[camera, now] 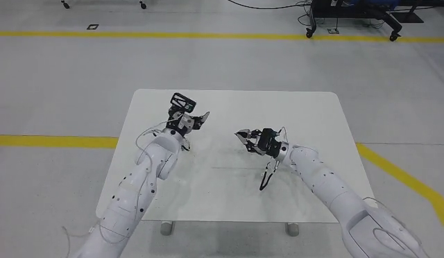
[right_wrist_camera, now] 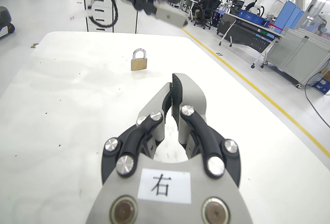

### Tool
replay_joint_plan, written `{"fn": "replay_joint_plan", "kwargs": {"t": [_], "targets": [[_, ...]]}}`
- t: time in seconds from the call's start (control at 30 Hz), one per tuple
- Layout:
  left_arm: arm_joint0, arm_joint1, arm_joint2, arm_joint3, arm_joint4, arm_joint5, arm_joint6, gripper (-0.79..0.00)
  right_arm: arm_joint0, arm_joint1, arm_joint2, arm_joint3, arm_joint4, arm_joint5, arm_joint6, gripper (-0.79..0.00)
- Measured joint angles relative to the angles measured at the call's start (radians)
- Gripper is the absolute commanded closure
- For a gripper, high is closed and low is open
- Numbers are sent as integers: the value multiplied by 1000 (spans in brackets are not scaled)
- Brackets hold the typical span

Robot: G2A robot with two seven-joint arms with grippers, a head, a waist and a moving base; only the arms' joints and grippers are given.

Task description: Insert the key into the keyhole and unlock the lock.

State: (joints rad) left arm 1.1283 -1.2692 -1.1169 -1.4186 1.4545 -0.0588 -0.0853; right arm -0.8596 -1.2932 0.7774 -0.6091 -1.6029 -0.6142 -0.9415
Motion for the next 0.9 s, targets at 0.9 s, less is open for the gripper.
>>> {"fn": "replay_joint_plan", "kwargs": {"t": [0.9], "targets": [[57, -21, -61, 116, -555, -308, 240, -785, -113, -13, 130, -188, 542, -214, 176, 0]]}}
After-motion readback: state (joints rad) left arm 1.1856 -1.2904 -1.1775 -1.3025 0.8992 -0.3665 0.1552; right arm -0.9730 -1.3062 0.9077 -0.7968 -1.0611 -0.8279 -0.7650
